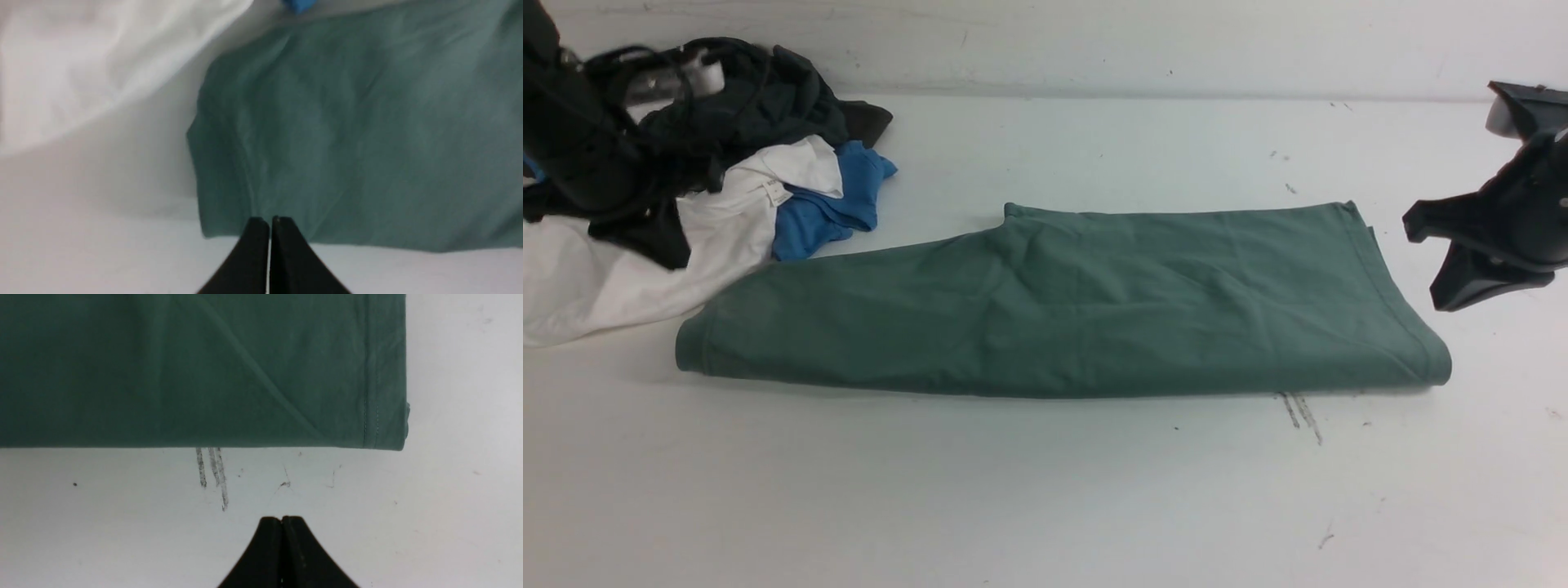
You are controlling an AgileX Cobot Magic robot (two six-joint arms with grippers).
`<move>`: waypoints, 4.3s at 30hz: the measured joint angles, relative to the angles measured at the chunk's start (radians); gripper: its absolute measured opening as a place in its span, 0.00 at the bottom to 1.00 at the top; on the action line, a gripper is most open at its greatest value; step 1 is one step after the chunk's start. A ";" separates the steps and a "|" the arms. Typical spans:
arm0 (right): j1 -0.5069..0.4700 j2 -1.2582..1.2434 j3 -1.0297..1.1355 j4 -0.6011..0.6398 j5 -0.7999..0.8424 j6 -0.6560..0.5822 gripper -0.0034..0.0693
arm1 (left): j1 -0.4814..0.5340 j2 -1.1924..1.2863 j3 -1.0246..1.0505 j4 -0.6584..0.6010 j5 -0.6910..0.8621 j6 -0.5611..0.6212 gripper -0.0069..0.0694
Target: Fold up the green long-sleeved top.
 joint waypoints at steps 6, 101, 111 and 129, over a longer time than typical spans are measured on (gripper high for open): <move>0.000 0.000 0.000 0.016 0.000 -0.004 0.03 | 0.010 0.028 0.043 0.058 -0.004 -0.023 0.16; 0.000 -0.830 0.375 -0.026 -0.035 -0.034 0.03 | -0.390 -0.117 -0.272 -0.169 0.006 -0.041 0.42; 0.000 -1.198 0.980 0.050 -0.543 -0.052 0.03 | -0.374 -0.117 -0.272 -0.138 0.013 0.001 0.10; 0.000 -1.244 1.149 0.080 -0.939 -0.070 0.03 | -0.374 -0.117 -0.272 -0.137 0.018 0.002 0.09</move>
